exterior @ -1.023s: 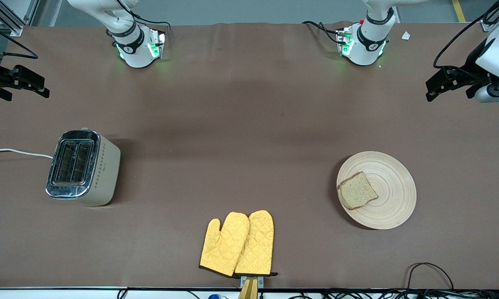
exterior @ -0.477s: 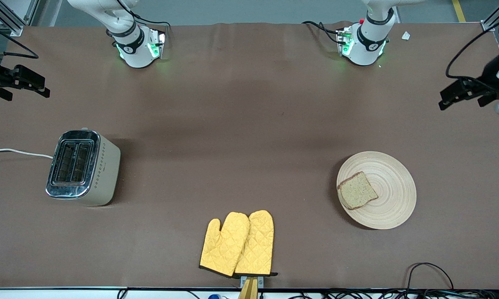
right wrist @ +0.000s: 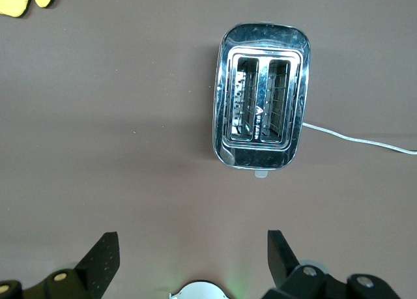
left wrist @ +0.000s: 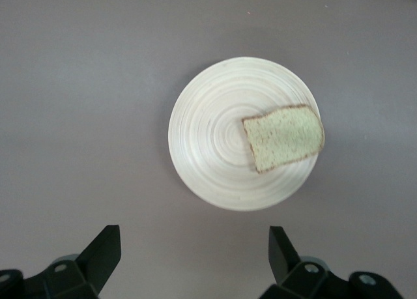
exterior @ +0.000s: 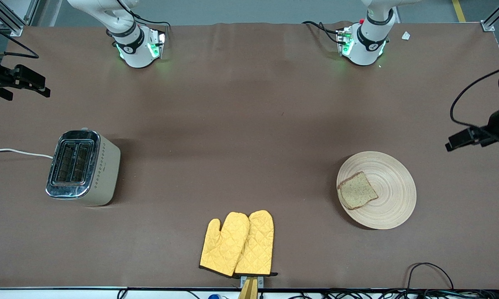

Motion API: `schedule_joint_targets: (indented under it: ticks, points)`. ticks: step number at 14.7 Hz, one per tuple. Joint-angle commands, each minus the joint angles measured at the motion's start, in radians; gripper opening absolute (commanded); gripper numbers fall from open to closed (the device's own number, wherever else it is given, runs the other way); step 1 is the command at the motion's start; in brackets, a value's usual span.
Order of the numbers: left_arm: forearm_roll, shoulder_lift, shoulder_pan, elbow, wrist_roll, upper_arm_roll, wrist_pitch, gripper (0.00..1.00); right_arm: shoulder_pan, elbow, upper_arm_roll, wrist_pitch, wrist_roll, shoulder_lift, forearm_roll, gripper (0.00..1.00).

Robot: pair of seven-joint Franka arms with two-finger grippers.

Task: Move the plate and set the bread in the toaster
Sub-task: 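Move the left gripper down toward the wooden plate's rim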

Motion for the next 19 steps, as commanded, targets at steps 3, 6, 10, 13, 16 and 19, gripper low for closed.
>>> schedule_joint_targets:
  ticks: [3, 6, 10, 13, 16, 19]
  points:
    - [-0.084, 0.191, 0.083, 0.046, 0.177, 0.004, 0.101, 1.00, 0.000, -0.034, 0.001, 0.007, -0.004, -0.032, 0.013, 1.00]
    - [-0.291, 0.324, 0.180, 0.047, 0.289, 0.004, 0.114, 1.00, 0.002, -0.036, 0.001, 0.002, -0.005, -0.033, 0.013, 1.00]
    - [-0.431, 0.447, 0.242, 0.067, 0.562, 0.004, 0.155, 1.00, 0.000, -0.037, 0.001, 0.002, -0.005, -0.033, 0.013, 1.00]
    - [-0.558, 0.503, 0.292, 0.066, 0.606, 0.002, 0.165, 1.00, 0.000, -0.034, 0.001, 0.004, -0.005, -0.032, 0.013, 1.00]
    - [-0.615, 0.567, 0.320, 0.066, 0.743, 0.002, 0.165, 1.00, 0.000, -0.036, 0.001, 0.004, -0.005, -0.032, 0.013, 1.00]
    - [-0.706, 0.627, 0.345, 0.066, 0.912, -0.001, 0.162, 0.93, 0.000, -0.036, -0.001, -0.004, -0.005, -0.032, 0.013, 1.00]
